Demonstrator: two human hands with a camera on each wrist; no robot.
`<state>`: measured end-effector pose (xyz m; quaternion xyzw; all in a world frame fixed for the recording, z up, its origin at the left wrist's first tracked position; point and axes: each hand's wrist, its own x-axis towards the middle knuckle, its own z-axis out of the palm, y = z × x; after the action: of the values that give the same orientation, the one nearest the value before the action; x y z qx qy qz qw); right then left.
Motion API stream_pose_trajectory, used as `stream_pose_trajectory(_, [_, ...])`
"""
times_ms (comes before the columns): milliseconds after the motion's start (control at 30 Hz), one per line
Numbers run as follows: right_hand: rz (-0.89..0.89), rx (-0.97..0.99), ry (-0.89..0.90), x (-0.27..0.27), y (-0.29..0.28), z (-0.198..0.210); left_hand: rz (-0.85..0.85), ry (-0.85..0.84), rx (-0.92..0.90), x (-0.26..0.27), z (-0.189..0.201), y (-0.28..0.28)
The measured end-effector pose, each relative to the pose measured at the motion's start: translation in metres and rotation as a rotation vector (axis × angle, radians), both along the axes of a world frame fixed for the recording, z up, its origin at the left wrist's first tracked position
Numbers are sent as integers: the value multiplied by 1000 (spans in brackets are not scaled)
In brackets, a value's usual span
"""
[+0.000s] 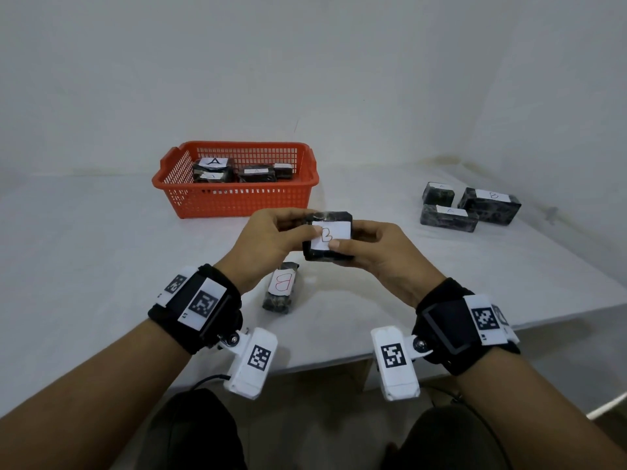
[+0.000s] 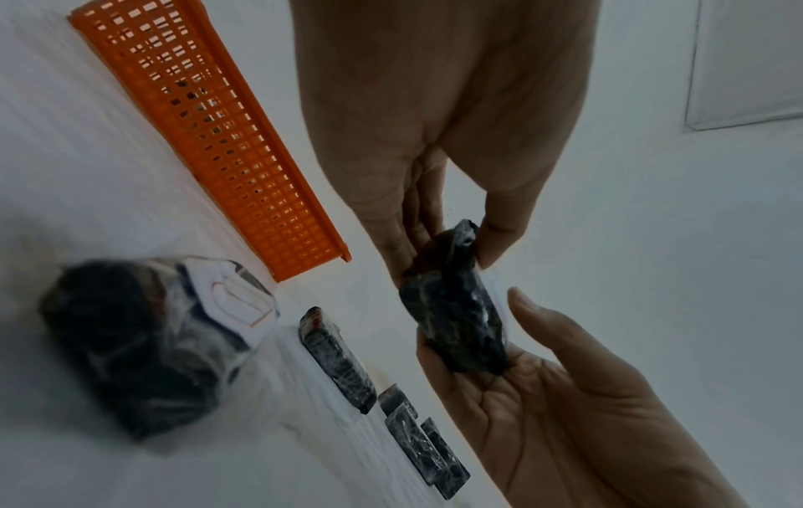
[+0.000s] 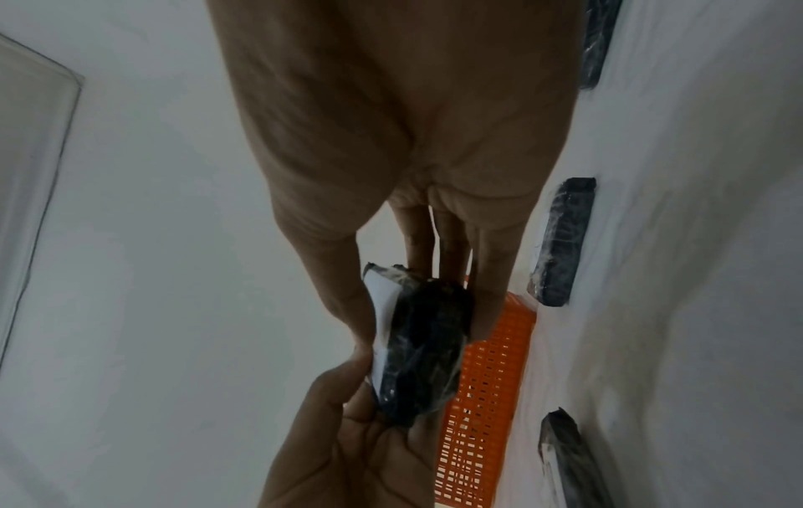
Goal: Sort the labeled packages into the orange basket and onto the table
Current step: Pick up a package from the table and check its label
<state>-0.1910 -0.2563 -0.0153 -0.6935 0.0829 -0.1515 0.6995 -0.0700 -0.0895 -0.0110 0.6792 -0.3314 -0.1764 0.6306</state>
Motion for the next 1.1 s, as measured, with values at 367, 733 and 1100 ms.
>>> stream_pose_trajectory(367, [-42,5,-27,4,-1,2,9,22,-66,0,1,0])
stream_pose_trajectory(733, [-25,-100,-24,0,-4,0,1,56,-82,-2,3,2])
stream_pose_trajectory(1100, [-67,-111,-37,1,-3,2,-19,115,-92,-2,1,1])
